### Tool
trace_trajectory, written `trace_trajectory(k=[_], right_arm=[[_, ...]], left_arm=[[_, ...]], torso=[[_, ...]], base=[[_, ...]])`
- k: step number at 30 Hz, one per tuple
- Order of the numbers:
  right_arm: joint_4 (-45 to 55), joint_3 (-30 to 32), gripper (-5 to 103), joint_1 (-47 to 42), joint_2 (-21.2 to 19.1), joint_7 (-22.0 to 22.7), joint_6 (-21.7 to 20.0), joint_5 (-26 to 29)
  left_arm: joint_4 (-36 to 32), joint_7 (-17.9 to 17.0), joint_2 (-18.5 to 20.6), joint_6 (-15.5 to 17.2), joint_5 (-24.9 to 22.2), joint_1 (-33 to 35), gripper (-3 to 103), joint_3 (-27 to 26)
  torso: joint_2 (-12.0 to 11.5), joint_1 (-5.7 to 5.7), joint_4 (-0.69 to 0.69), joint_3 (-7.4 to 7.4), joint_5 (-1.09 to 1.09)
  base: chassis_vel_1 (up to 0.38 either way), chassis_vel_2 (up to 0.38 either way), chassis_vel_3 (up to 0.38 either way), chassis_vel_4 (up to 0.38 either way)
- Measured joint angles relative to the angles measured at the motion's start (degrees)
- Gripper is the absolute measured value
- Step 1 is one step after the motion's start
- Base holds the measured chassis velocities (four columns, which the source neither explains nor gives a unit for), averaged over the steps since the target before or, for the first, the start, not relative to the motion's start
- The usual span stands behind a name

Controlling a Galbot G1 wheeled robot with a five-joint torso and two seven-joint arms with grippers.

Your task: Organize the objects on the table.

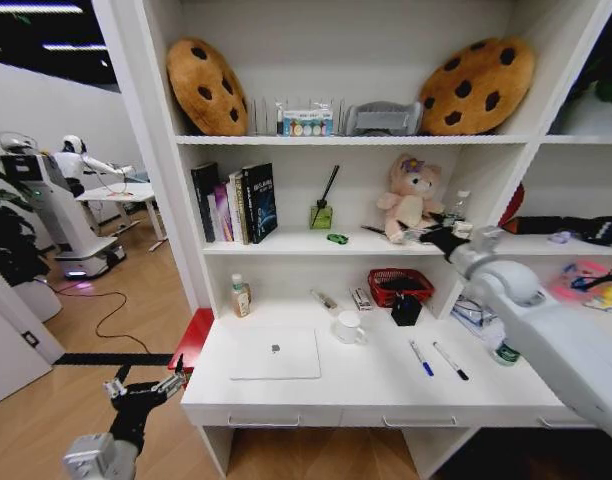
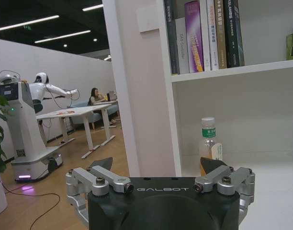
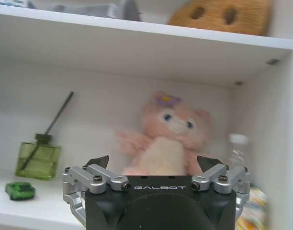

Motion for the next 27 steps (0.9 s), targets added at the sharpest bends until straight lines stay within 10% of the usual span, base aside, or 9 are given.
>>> trace_trajectory(k=[4,6,15,27], right_arm=[[7.53,13.72,100,-17.66,6.54,-0.35,-0.05,-0.56],[14.79,22.55,100,-33.73,16.1,-3.15,1.88,-5.42],[20.0,23.96,100,-50.05,40.27,-7.0,6.56,-16.39],[21.67,20.91,100,-51.69,46.48,-9.8,8.53,-24.34]], left_arm=[[0.0,0.0,0.0,0.0,0.0,-0.01,100,0.0],[-0.01,0.0,0.0,0.0,0.0,0.0,100,0.0],[0.0,0.0,0.0,0.01,0.0,0.0,100,0.0],[0.0,0.0,0.0,0.01,0.0,0.0,100,0.0]], torso=[[0.0,0.0,0.0,-0.01,-0.09],[0.0,-0.01,-0.04,-0.01,-0.04],[0.0,-0.01,0.0,0.0,-0.1],[-0.01,0.01,0.0,0.0,-0.07]], base=[[0.0,0.0,0.0,0.0],[0.0,0.0,0.0,0.0],[0.0,0.0,0.0,0.0],[0.0,0.0,0.0,0.0]])
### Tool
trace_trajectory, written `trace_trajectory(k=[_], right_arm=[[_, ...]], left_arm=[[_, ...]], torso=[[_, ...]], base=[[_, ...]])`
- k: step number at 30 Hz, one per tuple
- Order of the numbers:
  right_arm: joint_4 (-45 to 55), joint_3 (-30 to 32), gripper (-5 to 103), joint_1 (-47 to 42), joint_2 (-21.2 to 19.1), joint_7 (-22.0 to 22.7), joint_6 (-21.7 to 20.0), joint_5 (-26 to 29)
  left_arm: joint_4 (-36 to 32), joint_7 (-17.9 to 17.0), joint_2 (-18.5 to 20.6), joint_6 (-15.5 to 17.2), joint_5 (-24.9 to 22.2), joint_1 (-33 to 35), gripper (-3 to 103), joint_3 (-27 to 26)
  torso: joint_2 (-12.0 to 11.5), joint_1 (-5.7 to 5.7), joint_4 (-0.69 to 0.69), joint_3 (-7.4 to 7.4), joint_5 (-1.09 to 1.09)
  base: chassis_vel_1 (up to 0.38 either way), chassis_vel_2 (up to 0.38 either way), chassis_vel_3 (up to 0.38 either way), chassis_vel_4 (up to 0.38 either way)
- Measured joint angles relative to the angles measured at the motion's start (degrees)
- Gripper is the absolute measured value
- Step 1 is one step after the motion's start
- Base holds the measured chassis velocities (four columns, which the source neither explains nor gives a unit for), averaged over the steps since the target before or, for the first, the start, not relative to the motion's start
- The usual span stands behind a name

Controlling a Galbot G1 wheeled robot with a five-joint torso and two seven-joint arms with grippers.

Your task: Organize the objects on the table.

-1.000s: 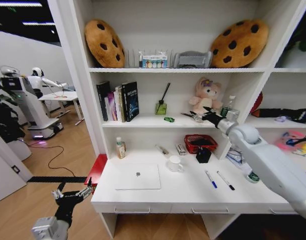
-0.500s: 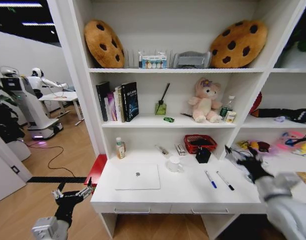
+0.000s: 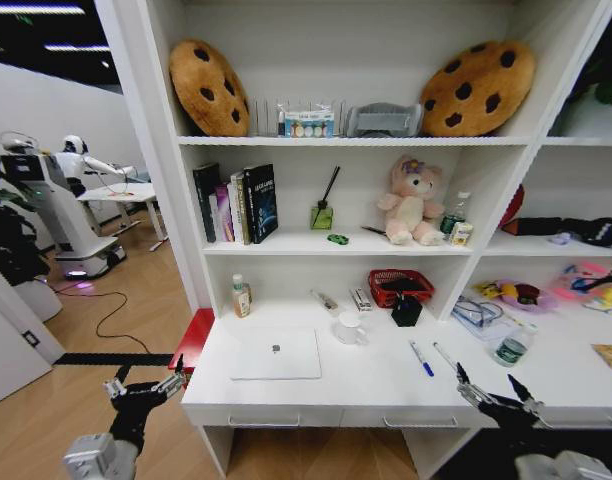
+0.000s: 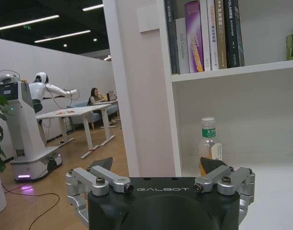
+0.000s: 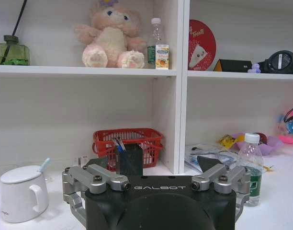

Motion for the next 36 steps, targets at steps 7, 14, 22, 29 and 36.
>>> trace_trajectory(k=[7,14,22,29,36], right_arm=[[-0.01,-0.09,100,0.7,-0.09,-0.28,0.07,2.13],[-0.71,0.11,100,0.78,-0.5,-1.04,0.08,3.55],[-2.32,-1.38,100,1.89,-1.16,-1.43,0.87,3.75],[-3.35,-6.01,100,4.5,-2.66,-0.73,3.86,3.78],[-2.31,-12.17,100,10.08,-5.76,2.99,-2.99,3.96]], left_arm=[[0.0,0.0,0.0,0.0,0.0,0.0,100,0.0],[0.0,0.0,0.0,0.0,0.0,0.0,100,0.0],[0.01,0.0,0.0,0.0,0.0,0.0,100,0.01],[0.0,0.01,-0.01,0.0,0.0,0.0,100,0.02],[0.0,-0.01,-0.01,0.0,0.0,0.0,100,0.0]], torso=[[0.0,0.0,-0.01,0.0,0.0],[0.0,0.0,-0.02,0.0,0.0],[0.0,0.01,-0.02,0.01,0.0],[-0.01,0.02,-0.01,0.01,0.06],[0.0,0.0,-0.01,0.0,-0.03]], base=[[0.0,0.0,0.0,0.0],[-0.034,-0.029,0.032,0.022],[-0.187,-0.174,0.184,0.159],[-0.199,-0.226,0.217,0.196],[0.04,-0.031,0.023,0.017]])
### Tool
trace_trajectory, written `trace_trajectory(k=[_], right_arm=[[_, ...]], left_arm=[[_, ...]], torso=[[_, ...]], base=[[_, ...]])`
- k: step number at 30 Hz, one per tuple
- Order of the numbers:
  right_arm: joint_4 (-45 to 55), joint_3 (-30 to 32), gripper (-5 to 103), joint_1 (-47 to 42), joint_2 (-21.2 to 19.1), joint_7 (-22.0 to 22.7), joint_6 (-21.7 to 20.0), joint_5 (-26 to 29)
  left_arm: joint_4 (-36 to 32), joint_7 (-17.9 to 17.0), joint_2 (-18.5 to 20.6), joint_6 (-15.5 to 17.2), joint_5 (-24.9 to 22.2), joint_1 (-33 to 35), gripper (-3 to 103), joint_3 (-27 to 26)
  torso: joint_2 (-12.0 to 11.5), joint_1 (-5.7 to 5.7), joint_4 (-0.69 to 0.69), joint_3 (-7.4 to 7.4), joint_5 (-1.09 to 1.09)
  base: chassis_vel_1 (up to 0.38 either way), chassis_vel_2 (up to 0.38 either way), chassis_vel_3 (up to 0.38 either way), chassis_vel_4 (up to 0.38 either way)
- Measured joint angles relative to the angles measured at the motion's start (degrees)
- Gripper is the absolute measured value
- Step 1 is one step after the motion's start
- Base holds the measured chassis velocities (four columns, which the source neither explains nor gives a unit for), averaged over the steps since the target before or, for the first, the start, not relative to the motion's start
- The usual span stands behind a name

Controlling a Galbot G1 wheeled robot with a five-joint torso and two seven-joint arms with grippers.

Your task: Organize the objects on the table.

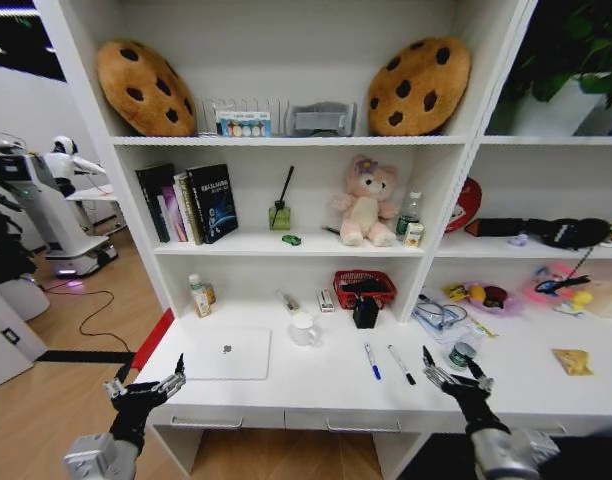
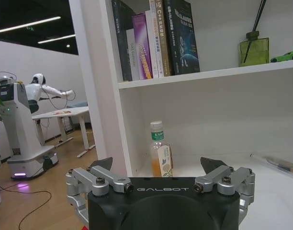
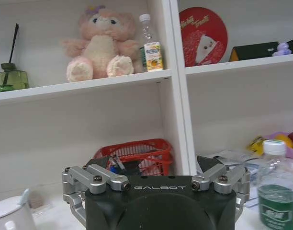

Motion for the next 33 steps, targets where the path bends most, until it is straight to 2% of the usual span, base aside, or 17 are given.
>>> trace_trajectory(k=[1,2,5,10,16,23,24,32,33], right_arm=[[-0.36,-1.51,100,1.37,-0.62,1.34,-1.89,0.45],[-0.36,-1.51,100,1.37,-0.62,1.34,-1.89,0.45],[-3.21,-5.08,100,4.99,-2.4,4.82,-6.95,2.42],[-8.61,-7.74,100,9.96,-4.39,6.76,-9.18,3.77],[-17.68,-12.22,100,17.61,-8.41,7.75,-9.94,5.66],[-23.57,-15.15,100,22.44,-10.65,7.48,-9.9,6.31],[-24.61,-15.97,103,23.39,-11.03,7.23,-9.85,6.31],[-29.0,-19.76,93,28.15,-12.68,5.54,-9.72,5.18],[-29.76,-20.69,88,29.06,-12.66,5.53,-9.84,5.06]], left_arm=[[0.0,0.0,0.0,0.0,0.0,0.0,100,-0.01],[0.0,0.0,0.0,0.0,0.0,0.0,100,-0.01],[0.0,-0.01,0.0,0.0,0.0,0.0,100,-0.01],[0.0,-0.01,0.0,0.0,0.0,0.0,100,-0.01],[0.0,0.0,0.0,0.0,0.0,0.0,100,0.0],[0.0,0.0,0.0,0.0,0.0,0.0,100,0.0],[0.0,0.0,0.0,0.0,0.0,0.0,100,0.0],[0.0,0.0,0.0,0.0,0.0,0.0,100,0.0],[0.0,0.0,0.0,0.0,0.0,0.0,100,0.0]], torso=[[0.0,0.0,0.0,0.0,0.0],[0.0,0.0,0.0,0.0,0.0],[0.0,0.0,0.0,0.0,0.02],[-0.01,0.01,0.0,0.01,0.06],[-0.01,0.01,0.0,0.01,0.05],[0.0,0.01,0.0,0.01,0.04],[-0.01,0.01,0.0,0.01,0.04],[0.0,0.01,0.0,0.01,0.03],[-0.01,0.01,0.0,0.01,0.04]], base=[[0.076,0.041,-0.084,-0.046],[0.076,0.041,-0.084,-0.046],[0.033,0.034,-0.039,-0.02],[0.0,0.0,0.0,0.0],[0.0,0.0,0.0,0.0],[0.0,0.0,0.0,0.0],[0.0,0.0,0.0,0.0],[0.0,0.0,0.0,0.0],[0.0,0.0,0.0,0.0]])
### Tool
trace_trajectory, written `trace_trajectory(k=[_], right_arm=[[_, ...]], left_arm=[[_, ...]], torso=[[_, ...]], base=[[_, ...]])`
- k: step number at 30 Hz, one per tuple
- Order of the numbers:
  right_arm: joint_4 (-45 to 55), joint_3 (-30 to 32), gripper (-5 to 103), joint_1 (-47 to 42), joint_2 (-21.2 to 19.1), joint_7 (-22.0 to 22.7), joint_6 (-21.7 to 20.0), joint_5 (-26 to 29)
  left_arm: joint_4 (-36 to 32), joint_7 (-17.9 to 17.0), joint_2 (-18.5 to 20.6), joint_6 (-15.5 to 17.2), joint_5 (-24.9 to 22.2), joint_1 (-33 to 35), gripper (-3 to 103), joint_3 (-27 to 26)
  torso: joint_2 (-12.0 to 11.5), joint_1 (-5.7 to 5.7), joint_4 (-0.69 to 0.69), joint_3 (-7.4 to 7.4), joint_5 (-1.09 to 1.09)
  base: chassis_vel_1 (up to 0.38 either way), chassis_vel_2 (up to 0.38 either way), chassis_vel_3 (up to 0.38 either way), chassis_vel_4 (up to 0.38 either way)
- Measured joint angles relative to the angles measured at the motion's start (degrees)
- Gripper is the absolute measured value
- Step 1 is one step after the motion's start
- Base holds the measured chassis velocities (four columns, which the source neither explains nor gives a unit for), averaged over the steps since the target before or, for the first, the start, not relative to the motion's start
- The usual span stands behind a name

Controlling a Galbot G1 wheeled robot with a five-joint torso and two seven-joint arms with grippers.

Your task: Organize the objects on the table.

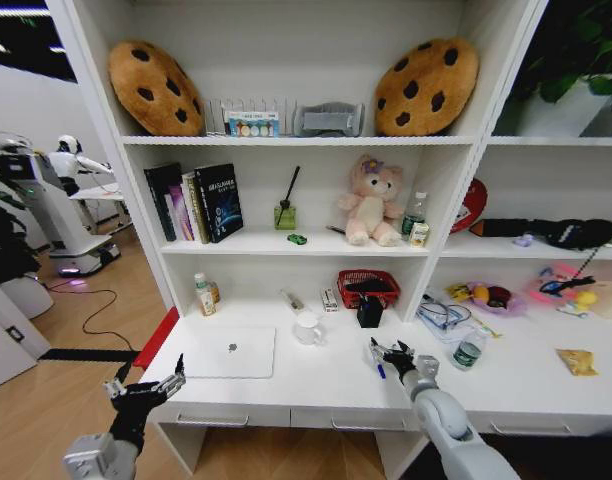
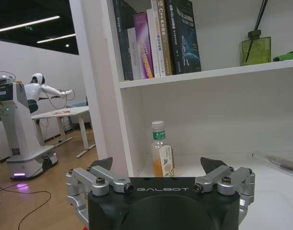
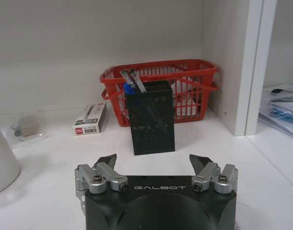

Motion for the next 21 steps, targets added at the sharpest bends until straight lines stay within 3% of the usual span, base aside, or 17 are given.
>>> trace_trajectory(k=[6,21], right_arm=[[-2.31,-2.93,77,1.82,0.59,0.01,-0.17,-0.81],[-1.3,-1.85,74,-1.11,1.73,0.42,-1.44,-1.19]], left_arm=[[0.0,0.0,0.0,0.0,0.0,0.0,100,0.0],[0.0,0.0,0.0,0.0,0.0,0.0,100,0.0]], torso=[[0.0,0.0,0.0,0.0,0.0],[0.01,0.0,0.0,0.0,0.0]], base=[[0.0,0.0,0.0,0.0],[0.0,0.0,0.0,0.0]])
